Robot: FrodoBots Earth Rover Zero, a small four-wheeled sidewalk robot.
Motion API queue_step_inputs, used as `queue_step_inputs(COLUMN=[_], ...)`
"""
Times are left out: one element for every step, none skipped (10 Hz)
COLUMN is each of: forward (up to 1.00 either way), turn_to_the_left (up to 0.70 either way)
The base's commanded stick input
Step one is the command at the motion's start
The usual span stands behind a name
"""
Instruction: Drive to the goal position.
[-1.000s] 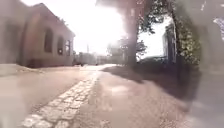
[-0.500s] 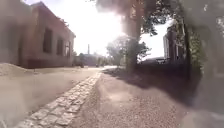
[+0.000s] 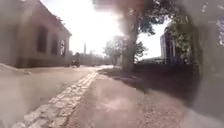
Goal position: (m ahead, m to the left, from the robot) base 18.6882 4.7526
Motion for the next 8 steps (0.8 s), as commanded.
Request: queue_step_inputs(forward=[0.85, 0.85, 0.85, 0.85, 0.85, 0.85, 0.85, 0.85], turn_to_the_left=[0.00, 0.00, 0.00, 0.00, 0.00, 0.00, 0.00, 0.00])
